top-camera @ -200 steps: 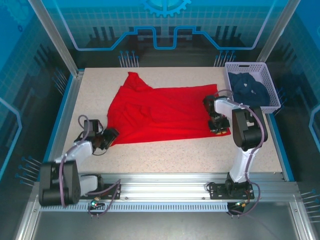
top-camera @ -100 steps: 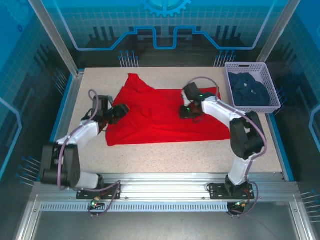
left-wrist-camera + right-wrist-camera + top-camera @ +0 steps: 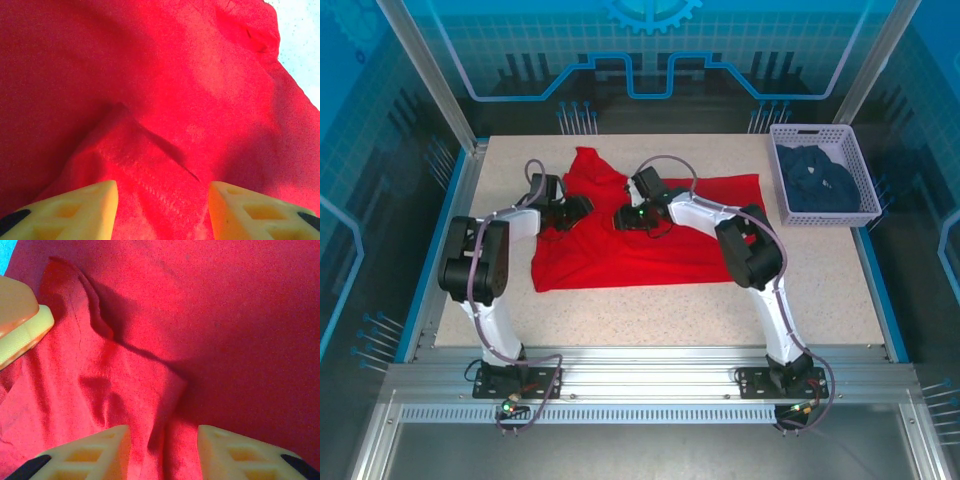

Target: Fold the inside-out t-shirt

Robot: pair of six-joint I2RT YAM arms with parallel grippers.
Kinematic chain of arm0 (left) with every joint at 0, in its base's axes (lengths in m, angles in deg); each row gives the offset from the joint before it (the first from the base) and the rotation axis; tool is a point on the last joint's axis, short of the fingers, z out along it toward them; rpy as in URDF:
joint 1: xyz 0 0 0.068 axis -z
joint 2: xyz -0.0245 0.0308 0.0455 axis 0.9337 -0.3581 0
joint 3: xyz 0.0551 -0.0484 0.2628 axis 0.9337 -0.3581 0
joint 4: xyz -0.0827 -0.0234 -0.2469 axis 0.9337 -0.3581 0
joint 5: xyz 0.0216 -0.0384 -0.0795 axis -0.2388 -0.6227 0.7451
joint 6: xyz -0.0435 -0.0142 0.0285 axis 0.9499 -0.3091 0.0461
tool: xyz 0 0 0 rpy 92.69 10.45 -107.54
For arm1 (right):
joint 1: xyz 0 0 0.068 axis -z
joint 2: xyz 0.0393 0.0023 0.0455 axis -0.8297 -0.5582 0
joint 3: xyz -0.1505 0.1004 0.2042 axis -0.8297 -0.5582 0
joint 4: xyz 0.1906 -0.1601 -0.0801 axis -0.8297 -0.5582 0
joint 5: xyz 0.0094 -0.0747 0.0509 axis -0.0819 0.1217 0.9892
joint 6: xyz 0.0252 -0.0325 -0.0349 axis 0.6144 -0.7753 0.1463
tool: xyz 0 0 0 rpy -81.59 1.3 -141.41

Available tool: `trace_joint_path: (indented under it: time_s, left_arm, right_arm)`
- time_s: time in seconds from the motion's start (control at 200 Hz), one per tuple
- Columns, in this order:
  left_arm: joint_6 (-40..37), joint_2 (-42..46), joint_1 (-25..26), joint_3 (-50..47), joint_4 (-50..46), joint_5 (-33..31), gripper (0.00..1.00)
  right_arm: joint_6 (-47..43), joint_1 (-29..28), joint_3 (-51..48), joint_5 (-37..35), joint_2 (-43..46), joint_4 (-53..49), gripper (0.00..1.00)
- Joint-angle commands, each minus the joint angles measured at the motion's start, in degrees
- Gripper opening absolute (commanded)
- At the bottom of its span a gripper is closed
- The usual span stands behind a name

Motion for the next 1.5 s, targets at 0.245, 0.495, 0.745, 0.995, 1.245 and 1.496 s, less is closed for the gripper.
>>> trace_joint_path:
  time_s: [0.245,0.495,0.745,0.995,1.245,1.496]
  left_arm:
    - [-0.8,-2.0,-2.6,0.0,1.0,1.6,0.52]
    - [-2.0,-2.4,-3.9,-1.6,1.1,1.6,0.52]
    - [-2.3,-3.2,-4.0,-1.5,1.3,1.7,0.52]
    - [-2.3,-3.3,-4.0,-1.0,1.1,1.8,0.52]
    - [-2.2,-3.3,-4.0,0.0,0.6,2.3,0.52]
    - [-0.8,-2.9,-3.9,2.6,0.6,3.9,0.54]
  right_arm:
    - [2.1,-0.3,8.6,-1.1,-7.0,-3.0,0.12]
    - [0.1,1.0,9.0,-3.7,-6.1,-5.5,0.05]
    - [-0.9,2.3,8.3,-3.9,-5.4,-6.4,0.07]
    - [-2.6,3.8,9.2,-3.2,-5.1,-8.0,0.11]
    - [-4.4,4.7,9.5,-2.4,-3.6,-9.7,0.15]
    - [-6.2,5.9,7.1,3.6,1.5,-8.5,0.28]
